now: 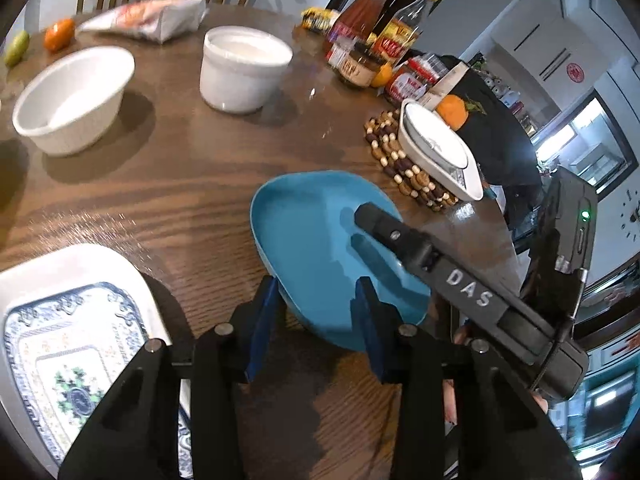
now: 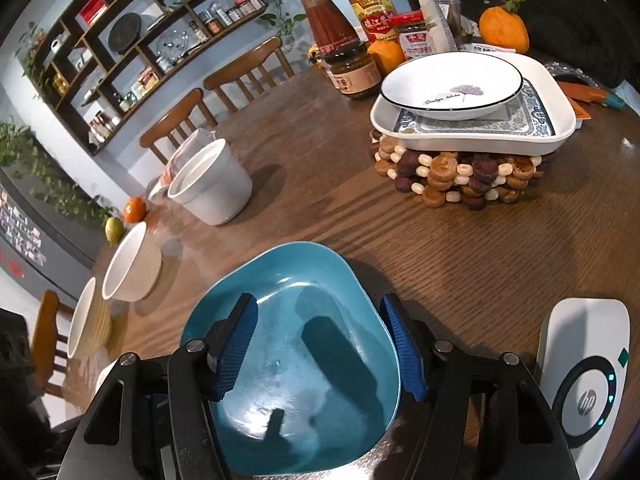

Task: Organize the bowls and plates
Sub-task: 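Carry the teal dish with both grippers over the stacked plates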

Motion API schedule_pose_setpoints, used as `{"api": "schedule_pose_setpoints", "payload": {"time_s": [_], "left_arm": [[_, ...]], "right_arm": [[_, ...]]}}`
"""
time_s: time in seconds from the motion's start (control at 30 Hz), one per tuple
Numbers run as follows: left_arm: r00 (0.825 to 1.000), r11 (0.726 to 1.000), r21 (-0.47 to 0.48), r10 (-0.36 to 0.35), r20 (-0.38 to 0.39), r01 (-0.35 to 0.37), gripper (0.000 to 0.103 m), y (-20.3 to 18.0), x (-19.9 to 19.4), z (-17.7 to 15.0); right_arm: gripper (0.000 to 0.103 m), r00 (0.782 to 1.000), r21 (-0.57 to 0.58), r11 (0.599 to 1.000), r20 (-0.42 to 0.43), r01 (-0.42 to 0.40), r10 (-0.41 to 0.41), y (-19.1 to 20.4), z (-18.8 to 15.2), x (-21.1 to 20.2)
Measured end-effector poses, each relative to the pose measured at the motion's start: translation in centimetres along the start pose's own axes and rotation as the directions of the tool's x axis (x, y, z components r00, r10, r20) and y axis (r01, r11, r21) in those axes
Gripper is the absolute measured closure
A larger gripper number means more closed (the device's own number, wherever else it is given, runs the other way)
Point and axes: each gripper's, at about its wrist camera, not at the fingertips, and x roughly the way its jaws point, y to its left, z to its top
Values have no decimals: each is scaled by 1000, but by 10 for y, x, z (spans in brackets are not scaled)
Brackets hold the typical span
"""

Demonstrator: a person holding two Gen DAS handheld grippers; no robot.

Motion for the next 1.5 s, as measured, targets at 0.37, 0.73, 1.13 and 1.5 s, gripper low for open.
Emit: {"api": "schedule_pose_setpoints", "payload": {"time_s": [0.37,0.73,1.13,1.5], "left_arm": [[994,1000,19,0,114,-2,64,4,-41,-6],[976,999,-38,-25,215,34,64,34,-94,-14],[954,999,-51,-1,300,18,62,60,-143,-32],[956,994,-108,43,291,-11,62,92,-151,-53]], "right_arm": [[36,996,-86,996,93,-8,16,42,-7,-34],[36,988,-186,982,143,-32,60,97,-20,-56],[36,982,-259,962,140,-87,127,141,-43,-64],[37,985,-291,949,79,-123,152,159,-68,-46]]}}
